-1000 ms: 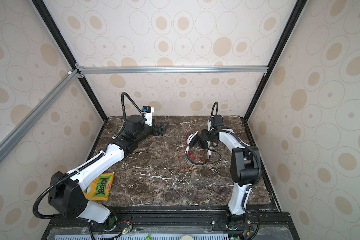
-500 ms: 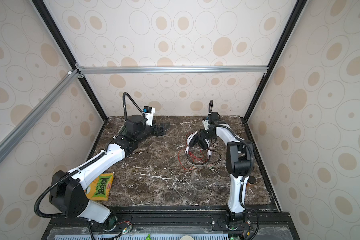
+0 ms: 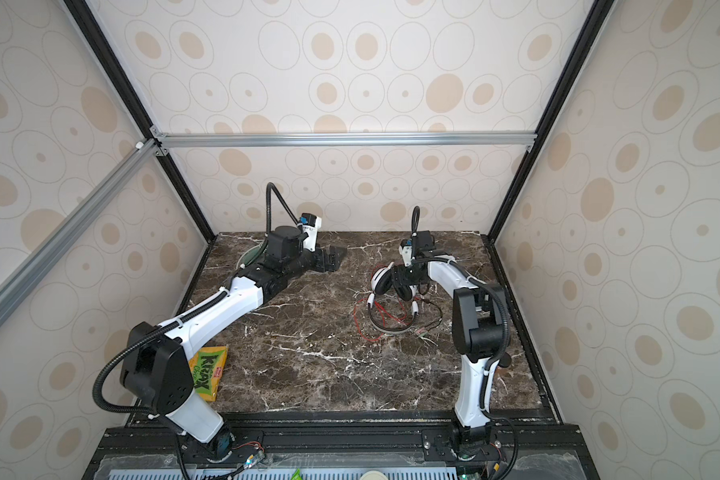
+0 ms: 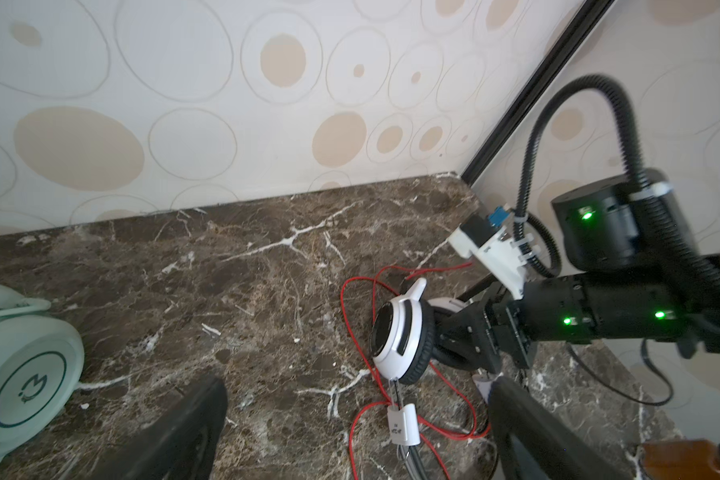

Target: Wrap the headphones

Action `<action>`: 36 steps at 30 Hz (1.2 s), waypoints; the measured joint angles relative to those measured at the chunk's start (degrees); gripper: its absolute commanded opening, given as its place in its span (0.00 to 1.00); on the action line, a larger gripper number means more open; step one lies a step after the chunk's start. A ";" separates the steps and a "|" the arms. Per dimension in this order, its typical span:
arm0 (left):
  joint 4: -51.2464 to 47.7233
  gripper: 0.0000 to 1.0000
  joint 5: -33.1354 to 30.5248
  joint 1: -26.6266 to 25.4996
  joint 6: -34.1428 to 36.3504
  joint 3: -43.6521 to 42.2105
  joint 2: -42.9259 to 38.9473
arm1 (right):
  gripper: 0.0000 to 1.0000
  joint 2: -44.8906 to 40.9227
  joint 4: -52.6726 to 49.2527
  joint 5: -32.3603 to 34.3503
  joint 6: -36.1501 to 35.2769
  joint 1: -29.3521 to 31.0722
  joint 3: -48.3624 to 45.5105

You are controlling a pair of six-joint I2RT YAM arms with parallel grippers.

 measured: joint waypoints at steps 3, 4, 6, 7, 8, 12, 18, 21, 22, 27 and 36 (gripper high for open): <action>-1.77 0.98 -0.20 -0.61 0.52 0.17 1.70 | 0.75 0.02 -0.52 0.50 0.07 -0.04 -0.55; -2.05 0.98 0.02 -0.72 0.55 0.24 2.14 | 0.74 0.02 -0.74 0.72 0.26 -0.02 -0.52; -2.58 0.98 1.05 -0.76 0.46 0.42 2.75 | 0.69 0.02 -1.09 1.55 1.09 0.02 -0.48; -2.69 0.98 1.49 -0.76 0.46 0.42 2.84 | 0.67 0.02 -1.09 1.86 1.46 0.04 -0.48; -2.75 0.98 1.92 -0.76 0.42 0.42 2.84 | 0.64 0.02 -1.05 2.32 2.03 0.04 -0.48; -2.45 0.98 2.36 -0.79 0.39 0.42 2.67 | 0.49 -0.04 -0.85 3.69 4.20 0.17 -0.66; -3.61 0.98 -1.57 -0.83 -0.66 1.11 2.67 | 0.33 -2.67 1.18 4.63 7.50 1.07 -4.31; -4.02 0.98 -4.59 -0.87 -0.85 1.57 2.60 | 0.30 -6.14 3.08 3.93 10.40 1.44 -8.35; -4.09 0.98 -5.22 -0.94 -0.85 1.57 2.51 | 0.30 -8.00 3.89 3.37 11.82 1.51 -9.99; -4.20 0.98 -8.72 -2.51 -0.46 1.57 1.53 | 0.29 -15.98 9.64 2.69 19.87 2.03 -16.02; -4.85 0.98 -12.83 -8.28 0.92 1.57 0.79 | 0.27 -27.02 17.55 13.86 34.38 6.16 -23.30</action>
